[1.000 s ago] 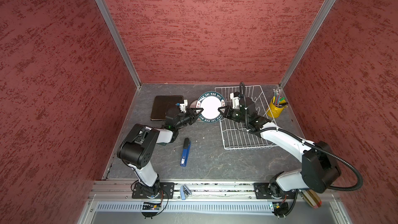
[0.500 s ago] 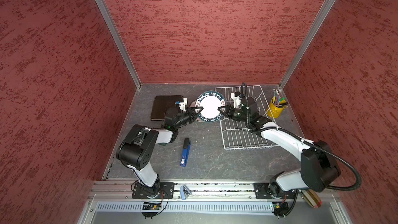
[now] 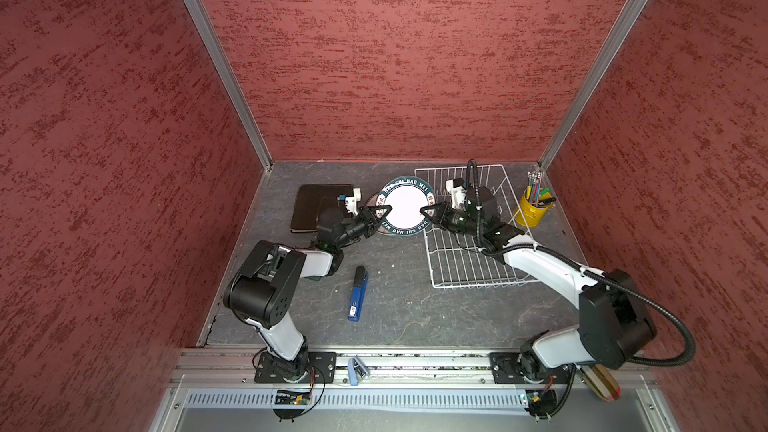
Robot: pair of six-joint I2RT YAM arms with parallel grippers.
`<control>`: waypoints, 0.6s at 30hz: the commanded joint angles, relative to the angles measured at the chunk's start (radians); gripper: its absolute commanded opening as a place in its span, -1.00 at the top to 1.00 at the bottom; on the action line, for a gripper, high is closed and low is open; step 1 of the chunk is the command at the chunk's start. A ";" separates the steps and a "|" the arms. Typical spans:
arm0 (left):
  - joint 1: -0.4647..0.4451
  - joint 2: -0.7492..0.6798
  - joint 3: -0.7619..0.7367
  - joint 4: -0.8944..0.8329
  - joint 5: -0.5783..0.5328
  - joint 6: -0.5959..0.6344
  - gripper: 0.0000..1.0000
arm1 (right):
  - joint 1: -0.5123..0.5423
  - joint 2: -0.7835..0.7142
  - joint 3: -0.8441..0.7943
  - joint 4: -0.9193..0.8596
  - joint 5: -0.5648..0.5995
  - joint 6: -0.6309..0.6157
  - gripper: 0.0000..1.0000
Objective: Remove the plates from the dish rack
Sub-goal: 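Open the right gripper and draw it back while the left gripper holds the plate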
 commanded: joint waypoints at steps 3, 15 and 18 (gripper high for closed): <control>0.002 -0.011 -0.017 -0.026 0.002 -0.006 1.00 | 0.011 0.014 0.018 0.077 -0.091 -0.049 0.07; 0.016 -0.035 -0.021 -0.032 0.001 -0.008 1.00 | -0.011 -0.006 0.010 0.054 -0.087 -0.054 -0.55; 0.023 -0.044 -0.025 -0.039 -0.002 -0.005 1.00 | -0.017 -0.007 0.006 0.043 -0.076 -0.059 -0.69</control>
